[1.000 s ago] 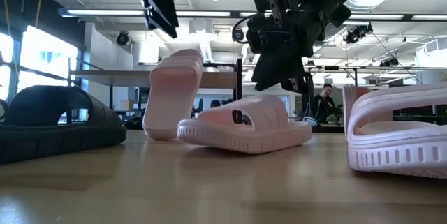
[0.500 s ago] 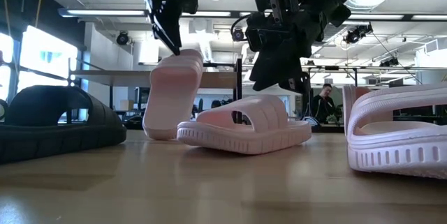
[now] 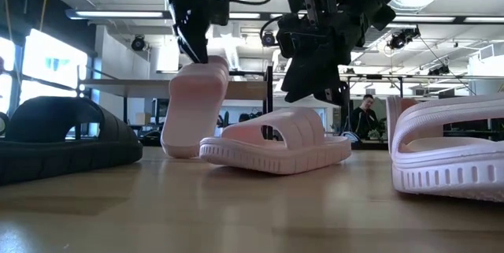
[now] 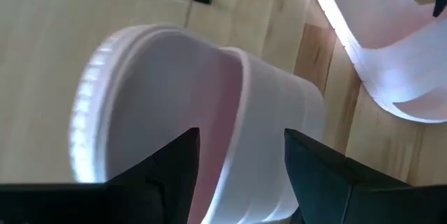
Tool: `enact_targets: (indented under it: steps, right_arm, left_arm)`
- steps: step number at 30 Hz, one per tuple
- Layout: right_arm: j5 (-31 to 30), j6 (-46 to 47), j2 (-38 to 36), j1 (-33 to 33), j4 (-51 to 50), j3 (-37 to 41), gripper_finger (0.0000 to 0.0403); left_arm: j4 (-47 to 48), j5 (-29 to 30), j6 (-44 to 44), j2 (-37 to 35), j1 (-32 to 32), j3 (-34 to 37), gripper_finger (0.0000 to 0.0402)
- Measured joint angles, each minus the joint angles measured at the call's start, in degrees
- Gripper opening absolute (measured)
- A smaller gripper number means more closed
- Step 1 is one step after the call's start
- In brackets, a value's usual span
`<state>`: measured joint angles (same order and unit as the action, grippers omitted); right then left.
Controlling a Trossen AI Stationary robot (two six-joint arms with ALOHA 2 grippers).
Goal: Pick and place slides into the shelf
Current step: Put the pink slide on the shelf
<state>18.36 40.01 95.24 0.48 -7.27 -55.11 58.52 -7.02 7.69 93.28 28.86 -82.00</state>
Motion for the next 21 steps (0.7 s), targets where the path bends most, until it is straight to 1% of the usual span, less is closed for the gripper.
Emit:
enact_targets:
  steps: [5,8,11,15,21]
  right_arm:
    - [0.0,0.0,0.0,0.0,-0.1,0.0,0.0071]
    - [-0.2,0.0,0.0,0.0,-0.2,0.0,0.0071]
    - [-0.3,-0.1,0.0,0.0,-0.2,0.0,0.0071]
    - [-0.8,-0.4,0.0,0.0,-0.2,0.0,0.0071]
    - [-1.4,-0.6,0.0,0.0,-0.2,0.0,0.0071]
  left_arm:
    - [0.3,-3.4,0.5,1.2,0.0,0.0,0.0195]
    - [0.4,-4.1,1.5,1.3,0.0,0.0,0.0194]
    - [0.5,-4.9,2.5,1.3,0.0,0.0,0.0182]
    - [2.2,-5.7,2.9,1.2,0.0,0.0,0.014]
    - [3.0,-6.1,4.1,1.2,0.0,0.0,0.0041]
